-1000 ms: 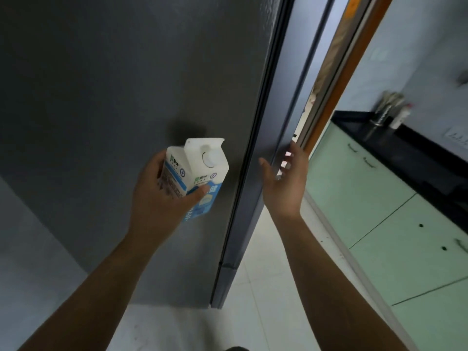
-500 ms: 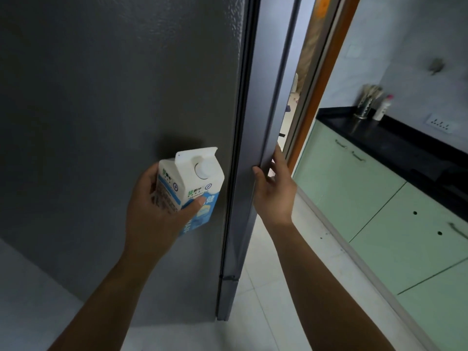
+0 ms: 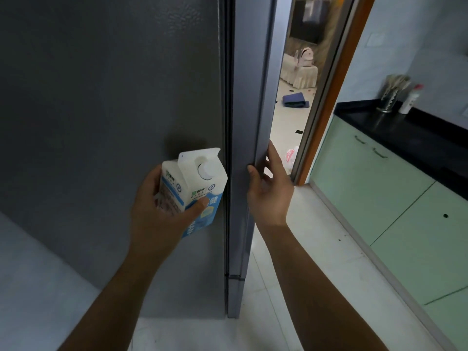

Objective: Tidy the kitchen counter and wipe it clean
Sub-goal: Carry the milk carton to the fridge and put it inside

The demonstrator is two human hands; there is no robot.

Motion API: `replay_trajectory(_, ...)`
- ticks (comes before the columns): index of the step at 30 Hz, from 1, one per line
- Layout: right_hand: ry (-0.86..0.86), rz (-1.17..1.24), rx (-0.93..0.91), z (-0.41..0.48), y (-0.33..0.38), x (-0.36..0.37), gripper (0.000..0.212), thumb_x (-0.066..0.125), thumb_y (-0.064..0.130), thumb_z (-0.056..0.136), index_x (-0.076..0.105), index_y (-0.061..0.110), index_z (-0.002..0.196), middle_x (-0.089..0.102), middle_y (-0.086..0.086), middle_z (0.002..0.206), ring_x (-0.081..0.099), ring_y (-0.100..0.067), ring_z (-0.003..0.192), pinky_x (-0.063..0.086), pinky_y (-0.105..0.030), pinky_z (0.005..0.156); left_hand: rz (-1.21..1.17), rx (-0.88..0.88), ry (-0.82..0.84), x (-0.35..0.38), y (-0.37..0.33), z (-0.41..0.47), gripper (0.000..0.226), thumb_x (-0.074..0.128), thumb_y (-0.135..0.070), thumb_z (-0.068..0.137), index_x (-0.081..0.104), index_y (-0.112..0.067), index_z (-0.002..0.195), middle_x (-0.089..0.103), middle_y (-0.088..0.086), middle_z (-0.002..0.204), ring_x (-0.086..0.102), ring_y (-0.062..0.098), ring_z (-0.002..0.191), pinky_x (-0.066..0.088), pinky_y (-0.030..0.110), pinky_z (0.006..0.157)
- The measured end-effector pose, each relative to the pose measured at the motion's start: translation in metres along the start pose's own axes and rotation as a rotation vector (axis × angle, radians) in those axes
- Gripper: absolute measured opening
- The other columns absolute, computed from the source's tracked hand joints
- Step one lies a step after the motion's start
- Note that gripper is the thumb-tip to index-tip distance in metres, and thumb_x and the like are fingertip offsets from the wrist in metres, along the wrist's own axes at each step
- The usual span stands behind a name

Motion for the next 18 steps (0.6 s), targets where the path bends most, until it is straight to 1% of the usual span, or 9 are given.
replay_trajectory(2,-0.003,0.003,0.007,0.000,0.000,0.001,0.056,0.062,0.016,0.087,0.040,0.036,0.135,0.053,0.015,0.127,0.054,-0.009,0.117,0.050,-0.038,0.095,-0.015,-0.003,-0.017,0.004,-0.007,-0.003,0.074,0.073,-0.051,0.049,0.050,-0.028,0.115,0.060,-0.021,0.107,0.058,-0.012,0.095,0.046,0.004,0.065)
replay_trajectory(5,-0.007,-0.016,-0.015,0.000,0.002,-0.002,0.060,0.062,0.017,0.087,0.035,0.049,0.129,0.055,0.015,0.125,0.054,-0.006,0.115,0.050,-0.033,0.094,-0.021,-0.001,-0.038,0.010,-0.015,-0.007,0.073,0.071,-0.053,0.049,0.050,-0.029,0.115,0.060,-0.020,0.106,0.058,-0.013,0.095,0.046,0.004,0.065)
replay_trajectory(7,-0.019,0.008,-0.011,0.005,-0.003,-0.015,0.058,0.062,0.016,0.087,0.038,0.046,0.131,0.057,0.013,0.125,0.055,-0.005,0.113,0.051,-0.031,0.093,-0.023,0.001,-0.046,0.013,-0.018,-0.010,0.072,0.071,-0.053,0.050,0.050,-0.029,0.114,0.060,-0.020,0.106,0.058,-0.013,0.095,0.047,0.004,0.064)
replay_trajectory(9,-0.017,0.064,0.007,0.015,-0.014,-0.033,0.055,0.062,0.014,0.087,0.043,0.037,0.134,0.057,0.015,0.127,0.055,-0.004,0.114,0.050,-0.027,0.092,-0.017,-0.003,-0.053,0.015,-0.018,-0.012,0.073,0.072,-0.053,0.050,0.050,-0.029,0.115,0.060,-0.020,0.106,0.058,-0.011,0.096,0.048,0.005,0.065)
replay_trajectory(12,-0.060,0.093,0.031,0.030,-0.030,-0.064,0.055,0.064,0.009,0.085,0.047,0.032,0.131,0.056,0.028,0.121,0.055,0.006,0.109,0.046,-0.011,0.087,-0.025,-0.001,-0.059,0.025,-0.019,-0.014,0.072,0.074,-0.050,0.051,0.049,-0.031,0.116,0.059,-0.022,0.106,0.056,-0.016,0.095,0.045,0.002,0.065)
replay_trajectory(13,-0.083,0.084,0.031,0.034,-0.032,-0.074,0.056,0.065,0.008,0.084,0.048,0.034,0.130,0.056,0.028,0.120,0.055,0.008,0.106,0.045,-0.007,0.084,-0.035,-0.002,-0.057,0.030,-0.020,-0.015,0.072,0.074,-0.050,0.050,0.049,-0.032,0.115,0.059,-0.022,0.106,0.055,-0.017,0.095,0.044,0.001,0.064)
replay_trajectory(15,-0.121,0.061,0.029,0.042,-0.037,-0.093,0.055,0.066,0.008,0.083,0.049,0.036,0.127,0.060,0.016,0.119,0.057,0.008,0.100,0.046,-0.007,0.079,-0.061,-0.013,-0.039,0.043,-0.022,-0.014,0.074,0.075,-0.048,0.050,0.051,-0.028,0.117,0.060,-0.018,0.108,0.056,-0.016,0.096,0.044,0.001,0.064)
replay_trajectory(16,-0.136,0.047,0.032,0.047,-0.040,-0.102,0.054,0.066,0.008,0.083,0.050,0.037,0.125,0.060,0.014,0.116,0.058,0.008,0.097,0.047,-0.007,0.077,-0.067,-0.021,-0.025,0.051,-0.023,-0.013,0.076,0.076,-0.046,0.050,0.052,-0.025,0.119,0.061,-0.015,0.110,0.057,-0.014,0.096,0.045,0.002,0.064)
replay_trajectory(18,-0.156,0.018,0.040,0.056,-0.046,-0.118,0.050,0.066,0.012,0.083,0.051,0.037,0.124,0.056,0.024,0.110,0.057,0.007,0.094,0.048,-0.010,0.075,-0.084,-0.025,0.001,0.069,-0.026,-0.011,0.078,0.076,-0.043,0.049,0.051,-0.023,0.121,0.062,-0.013,0.110,0.057,-0.015,0.094,0.045,0.002,0.063)
Point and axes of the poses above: each hand's wrist, its own z-axis towards the middle knuckle, its own x-axis out of the palm, y = z × x, the point moved 5 cm from there along z, towards the middle knuckle
